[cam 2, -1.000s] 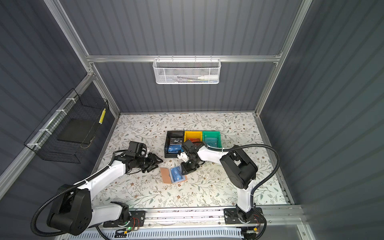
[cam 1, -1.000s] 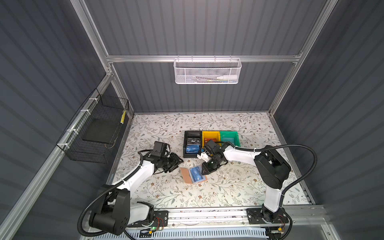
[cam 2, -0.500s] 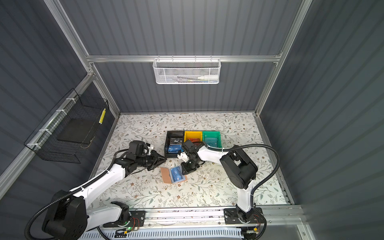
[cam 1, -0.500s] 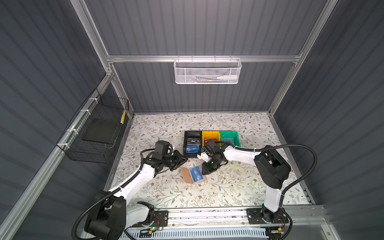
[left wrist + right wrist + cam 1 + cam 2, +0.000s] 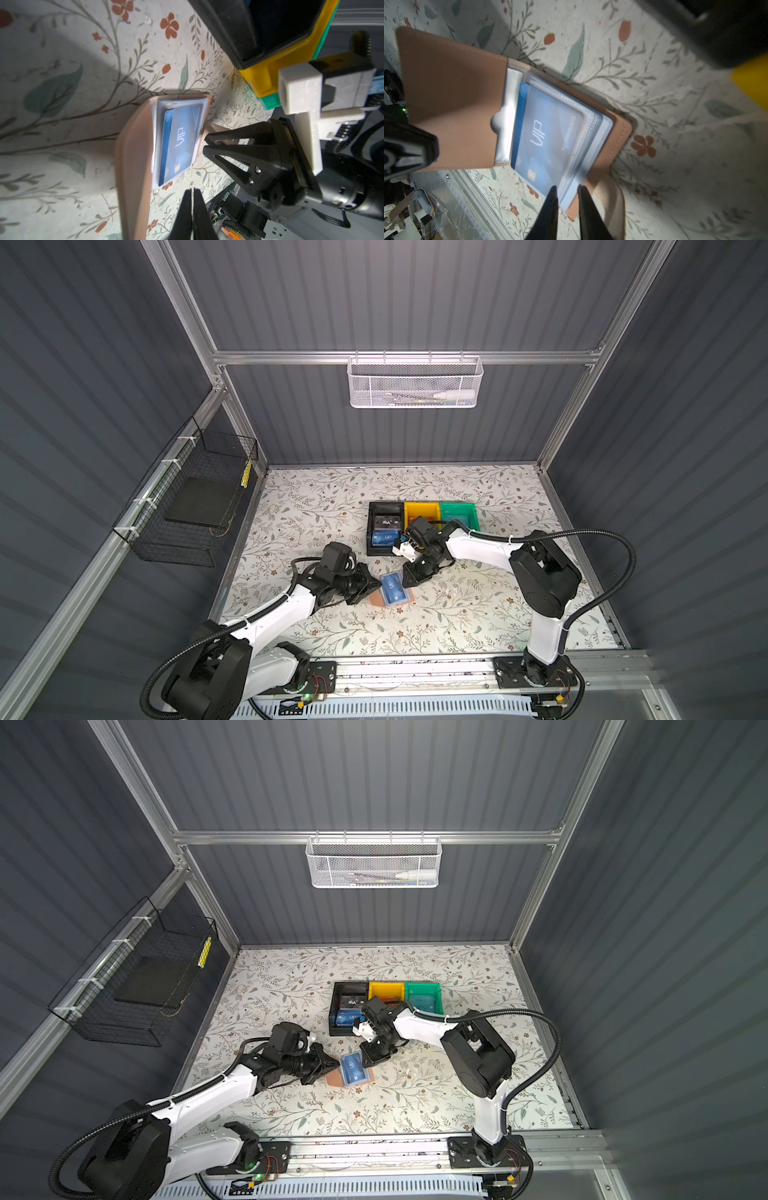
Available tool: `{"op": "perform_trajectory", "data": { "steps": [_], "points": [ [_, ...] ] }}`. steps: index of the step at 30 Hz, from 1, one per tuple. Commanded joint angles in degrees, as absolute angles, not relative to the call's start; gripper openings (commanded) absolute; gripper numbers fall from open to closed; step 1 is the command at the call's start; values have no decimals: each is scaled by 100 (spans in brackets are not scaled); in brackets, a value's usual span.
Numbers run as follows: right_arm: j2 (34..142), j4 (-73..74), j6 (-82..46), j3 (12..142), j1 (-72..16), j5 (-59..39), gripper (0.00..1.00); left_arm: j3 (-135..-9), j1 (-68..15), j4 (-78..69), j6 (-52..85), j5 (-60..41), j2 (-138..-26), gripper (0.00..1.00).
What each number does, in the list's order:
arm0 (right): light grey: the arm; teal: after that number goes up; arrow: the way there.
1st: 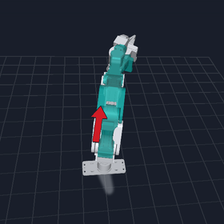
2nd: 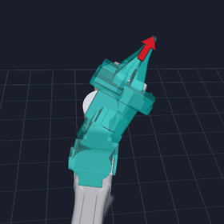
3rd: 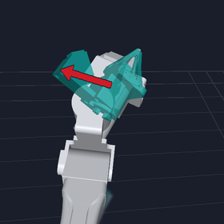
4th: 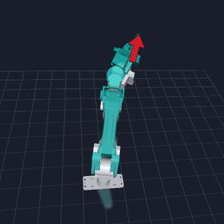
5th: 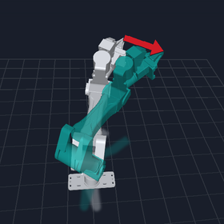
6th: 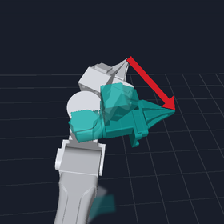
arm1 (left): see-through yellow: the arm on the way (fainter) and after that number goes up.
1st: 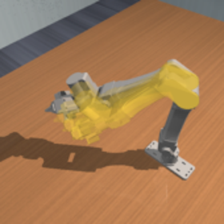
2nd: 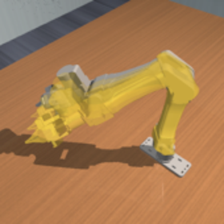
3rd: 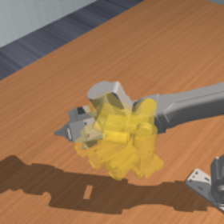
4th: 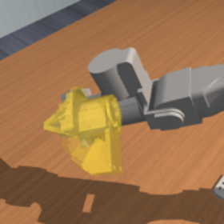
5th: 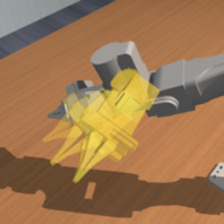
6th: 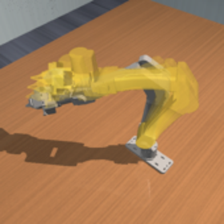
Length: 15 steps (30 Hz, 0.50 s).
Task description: Take the credit cards out of the card holder
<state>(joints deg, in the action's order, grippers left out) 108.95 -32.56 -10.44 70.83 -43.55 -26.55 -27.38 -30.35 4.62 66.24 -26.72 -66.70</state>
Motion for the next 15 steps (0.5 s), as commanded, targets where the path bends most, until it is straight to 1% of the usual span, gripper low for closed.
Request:
{"op": "perform_trajectory", "data": {
  "steps": [1,4,6,15],
  "points": [
    [10911,-3470,-1009,7262,-4388,-2780,22,-2452,-3041,538,6712,-2549,-6679,8],
    [10981,-3459,-1019,7313,-4395,-2804,21,-2261,-3040,328,6759,-2504,-6795,8],
    [11045,-3448,-1046,7355,-4404,-2812,20,-2255,-3040,467,6617,-2371,-6890,10],
    [11344,-3382,-1086,7324,-4421,-2843,19,-2103,-3031,584,6450,-1987,-7020,10]
  ]
}}
